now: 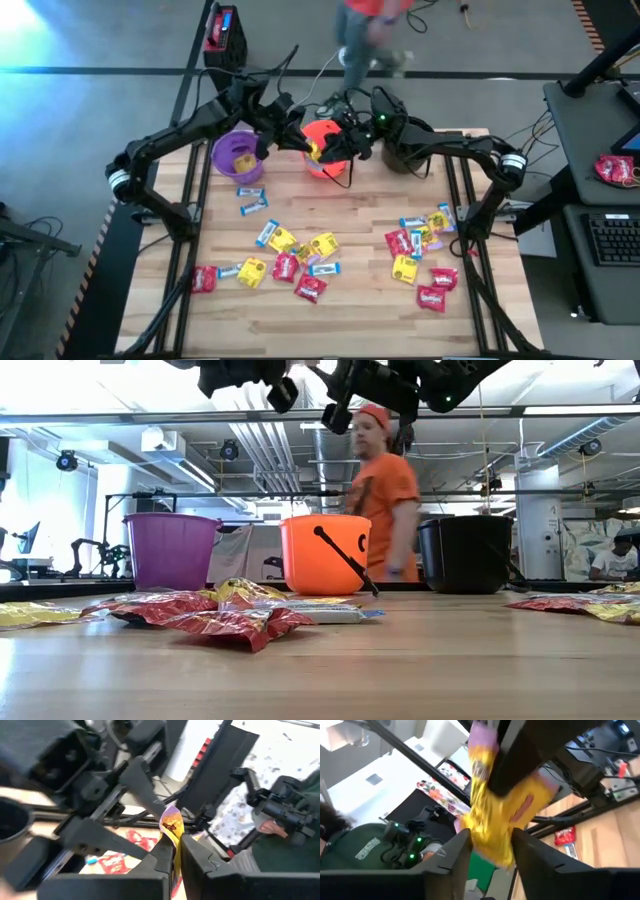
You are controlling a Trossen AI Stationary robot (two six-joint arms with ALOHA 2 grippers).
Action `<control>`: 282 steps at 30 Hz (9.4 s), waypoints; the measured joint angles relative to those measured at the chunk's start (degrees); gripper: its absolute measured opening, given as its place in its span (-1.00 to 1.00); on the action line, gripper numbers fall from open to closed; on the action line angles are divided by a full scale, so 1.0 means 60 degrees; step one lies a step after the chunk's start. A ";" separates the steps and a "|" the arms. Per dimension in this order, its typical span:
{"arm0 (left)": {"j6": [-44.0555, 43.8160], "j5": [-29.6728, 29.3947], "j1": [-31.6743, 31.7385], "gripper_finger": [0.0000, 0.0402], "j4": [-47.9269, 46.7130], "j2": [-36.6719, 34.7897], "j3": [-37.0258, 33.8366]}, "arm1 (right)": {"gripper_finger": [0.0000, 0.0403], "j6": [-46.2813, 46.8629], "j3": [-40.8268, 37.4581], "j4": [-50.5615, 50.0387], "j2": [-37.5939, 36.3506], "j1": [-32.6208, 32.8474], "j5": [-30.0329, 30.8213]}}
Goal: Sort candy by brand, put in halloween buckets
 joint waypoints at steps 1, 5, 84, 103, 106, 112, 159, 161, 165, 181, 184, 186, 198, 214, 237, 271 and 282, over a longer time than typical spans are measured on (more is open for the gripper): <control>0.0104 -0.0021 0.0113 -0.99 -0.0240 -0.0047 0.0000 | -0.25 -0.0009 0.0000 -0.0144 0.0000 -0.0040 0.0013; 0.0733 -0.0546 0.0605 -1.00 -0.1746 -0.0388 0.0000 | -0.07 0.0002 -0.0004 -0.0786 0.0000 -0.0299 -0.0086; 0.1848 -0.6587 0.0583 -0.34 -0.4101 -0.3651 -0.0018 | 0.07 0.0650 -0.2827 -1.5159 -0.2750 0.4403 0.7961; 0.1860 -0.6596 0.0587 -0.34 -0.4102 -0.2903 -0.0018 | 0.07 0.2335 -0.5082 -1.3891 -0.2681 0.4743 0.7951; 0.1850 -0.6595 0.0587 -0.34 -0.4118 -0.2901 -0.0018 | 0.07 0.2702 -0.5106 -1.4776 -0.2681 0.4783 0.8030; 0.1850 -0.6598 0.0587 -0.34 -0.4129 -0.2911 -0.0018 | 0.06 0.2790 -0.5186 -1.4771 -0.2478 0.4776 0.8708; 0.1800 -0.6634 0.0590 -0.34 -0.3602 -0.2588 -0.0018 | -0.92 0.0209 -0.2506 -1.3568 -0.3093 0.3421 1.0715; 0.1690 -0.6634 0.0590 -0.34 -0.3441 -0.2600 -0.0018 | -0.92 -0.0888 -0.1613 -1.3543 -0.2845 0.2765 1.0943; 0.1595 -0.6644 0.0590 -0.34 -0.3357 -0.2627 -0.0018 | -0.92 -0.2931 0.0136 -1.3529 -0.2227 0.1270 1.0999; 0.1715 -0.9334 0.0620 -0.34 -0.4240 -0.2573 -0.0018 | -0.96 -0.6061 0.3099 -1.4500 -0.0618 -0.2412 1.0974; 0.1838 -0.9392 0.0743 -0.34 -0.4155 -0.2374 -0.0018 | -0.96 -0.6058 0.3129 -1.4937 -0.0608 -0.2745 1.0977; 0.1848 -0.9311 0.0854 -0.34 -0.4114 -0.2152 -0.0018 | -0.96 -0.5981 0.3129 -1.5194 -0.0637 -0.2883 1.0991; 0.2280 -0.9286 0.1078 -0.34 -0.3003 -0.0799 -0.0022 | -0.96 -0.5841 0.3184 -1.6381 -0.0860 -0.2985 1.1224; 0.1748 -0.9229 0.1124 -0.34 -0.4077 -0.1069 -0.0004 | -0.96 -0.7187 0.3177 -1.3539 -0.0297 -0.3003 0.7804; -0.0775 -0.8524 -0.3157 -0.43 -0.9178 -0.2405 -0.0004 | -0.95 -0.8170 0.3162 -1.1238 0.0074 -0.2892 0.7463; 0.0482 -0.9719 -0.5686 -0.43 -0.0178 -0.2077 -0.7903 | -0.95 -0.6246 0.3162 -1.3027 -0.1209 -0.0638 0.9743; 0.0522 -1.0280 -0.5686 -0.26 -0.0492 -0.0331 -0.7220 | -0.95 -0.6781 0.3162 -1.3059 -0.1206 -0.0706 0.9742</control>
